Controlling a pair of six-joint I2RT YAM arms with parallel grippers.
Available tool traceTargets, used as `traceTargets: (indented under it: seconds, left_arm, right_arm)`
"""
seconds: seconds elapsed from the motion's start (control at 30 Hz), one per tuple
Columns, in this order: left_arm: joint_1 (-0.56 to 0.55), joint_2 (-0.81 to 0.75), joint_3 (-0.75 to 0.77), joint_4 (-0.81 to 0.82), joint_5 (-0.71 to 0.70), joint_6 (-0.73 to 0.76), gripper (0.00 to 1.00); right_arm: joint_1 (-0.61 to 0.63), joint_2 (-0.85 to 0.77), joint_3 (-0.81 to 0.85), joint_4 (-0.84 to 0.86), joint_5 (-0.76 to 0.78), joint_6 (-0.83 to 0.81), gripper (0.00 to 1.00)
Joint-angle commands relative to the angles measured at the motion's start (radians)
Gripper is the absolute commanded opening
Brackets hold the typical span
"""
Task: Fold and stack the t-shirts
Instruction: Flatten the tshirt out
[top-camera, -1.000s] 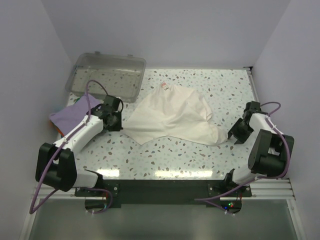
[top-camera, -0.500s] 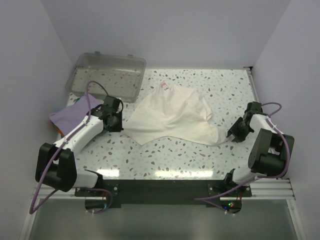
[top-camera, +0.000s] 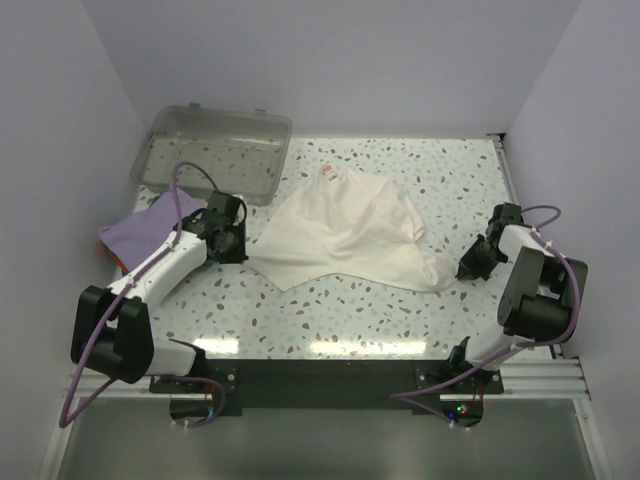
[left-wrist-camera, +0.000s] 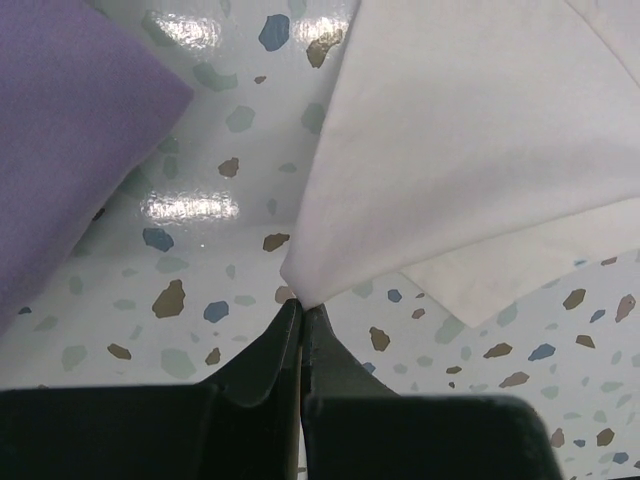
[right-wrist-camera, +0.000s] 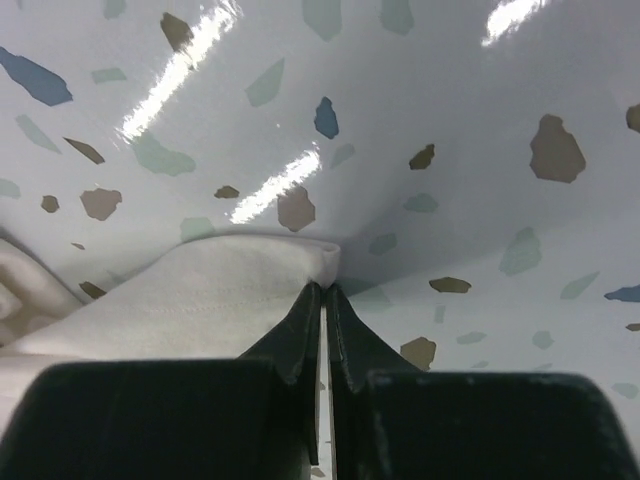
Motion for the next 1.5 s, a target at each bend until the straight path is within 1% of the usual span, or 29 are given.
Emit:
traceTargets:
  seconds: [0.0, 0.1, 0.2, 0.23, 0.27, 0.3, 0.33, 0.37, 0.4, 0.43, 0.47, 0.5, 0.53, 0.57, 0.6, 0.63, 0.7, 0.73, 0.77, 0.83, 0.87, 0.9, 1.0, 1.07, 1.27, 1.37, 1.47]
  left_arm:
    - [0.01, -0.002, 0.015, 0.055, 0.036, -0.003, 0.0]
    - [0.01, 0.017, 0.048, 0.085, 0.082, -0.006, 0.0]
    - [0.01, 0.055, 0.139, 0.104, 0.13, -0.007, 0.0]
    - [0.01, 0.078, 0.21, 0.105, 0.142, -0.007, 0.0]
    - [0.01, 0.089, 0.252, 0.108, 0.157, -0.006, 0.0]
    - [0.01, 0.101, 0.295, 0.107, 0.165, -0.007, 0.0]
    - [0.01, 0.124, 0.391, 0.107, 0.171, -0.007, 0.0]
    - [0.01, 0.138, 0.442, 0.102, 0.174, -0.006, 0.0]
    - [0.01, 0.148, 0.493, 0.101, 0.179, -0.009, 0.0]
    - [0.01, 0.176, 0.593, 0.101, 0.191, -0.01, 0.0]
    - [0.01, 0.19, 0.643, 0.098, 0.199, -0.013, 0.0]
    - [0.01, 0.217, 0.748, 0.095, 0.203, -0.025, 0.0]
    - [0.01, 0.23, 0.801, 0.092, 0.219, -0.032, 0.0]
    - [0.01, 0.242, 0.853, 0.093, 0.226, -0.039, 0.0]
    - [0.01, 0.254, 0.907, 0.096, 0.236, -0.048, 0.0]
    - [0.01, 0.277, 1.012, 0.099, 0.245, -0.064, 0.0]
    - [0.01, 0.297, 1.115, 0.099, 0.257, -0.078, 0.0]
    - [0.01, 0.309, 1.201, 0.099, 0.254, -0.088, 0.0]
    - [0.01, 0.31, 1.232, 0.107, 0.242, -0.093, 0.0]
    - [0.01, 0.282, 1.269, 0.125, 0.231, -0.111, 0.0]
    - [0.01, 0.265, 1.263, 0.159, 0.221, -0.119, 0.0]
    - [0.01, 0.245, 1.251, 0.177, 0.214, -0.133, 0.0]
    - [0.01, 0.134, 1.146, 0.254, 0.184, -0.148, 0.0]
    - [0.01, 0.11, 1.124, 0.268, 0.177, -0.151, 0.0]
    - [0.01, 0.112, 1.125, 0.237, 0.176, -0.144, 0.0]
    - [0.01, 0.142, 1.14, 0.24, 0.196, -0.133, 0.0]
    - [0.01, 0.201, 1.136, 0.251, 0.236, -0.128, 0.0]
  right_arm:
    - [0.002, 0.052, 0.035, 0.055, -0.013, 0.001, 0.0]
    - [0.004, 0.049, 0.098, 0.019, -0.019, 0.0, 0.0]
    - [0.004, 0.011, 0.204, -0.045, -0.036, 0.003, 0.0]
    - [0.002, -0.003, 0.239, -0.063, -0.037, 0.004, 0.0]
    - [0.004, -0.017, 0.318, -0.105, -0.036, 0.001, 0.0]
    - [0.002, -0.037, 0.363, -0.126, -0.031, 0.001, 0.0]
    - [0.002, -0.045, 0.412, -0.146, -0.027, 0.001, 0.0]
    - [0.002, -0.051, 0.511, -0.189, -0.021, -0.005, 0.0]
    - [0.002, -0.054, 0.564, -0.206, -0.008, -0.007, 0.0]
    - [0.004, -0.051, 0.616, -0.226, -0.005, -0.008, 0.0]
    - [0.002, -0.046, 0.718, -0.269, -0.001, -0.01, 0.0]
    - [0.002, -0.037, 0.768, -0.286, -0.001, -0.01, 0.0]
    - [0.002, -0.034, 0.811, -0.301, -0.002, -0.008, 0.0]
    - [0.002, -0.031, 0.887, -0.323, -0.005, 0.001, 0.0]
    - [0.002, -0.029, 0.924, -0.334, -0.004, 0.006, 0.0]
    - [0.002, -0.029, 0.957, -0.344, 0.004, 0.01, 0.0]
    - [0.002, -0.04, 1.027, -0.354, 0.018, 0.032, 0.0]
    - [0.001, -0.052, 1.043, -0.351, 0.028, 0.041, 0.0]
    - [0.002, -0.074, 1.073, -0.341, 0.032, 0.055, 0.0]
    - [0.002, -0.095, 1.107, -0.335, 0.042, 0.065, 0.0]
    - [0.002, -0.118, 1.144, -0.332, 0.058, 0.069, 0.0]
    - [0.002, -0.126, 1.164, -0.331, 0.068, 0.069, 0.0]
    - [0.002, -0.157, 1.236, -0.335, 0.114, 0.053, 0.0]
    - [0.001, -0.161, 1.277, -0.349, 0.137, 0.049, 0.0]
    - [0.002, -0.171, 1.291, -0.323, 0.139, 0.066, 0.0]
    - [0.002, -0.129, 1.296, -0.324, 0.13, 0.064, 0.0]
    - [0.002, -0.097, 1.244, -0.285, 0.099, 0.073, 0.0]
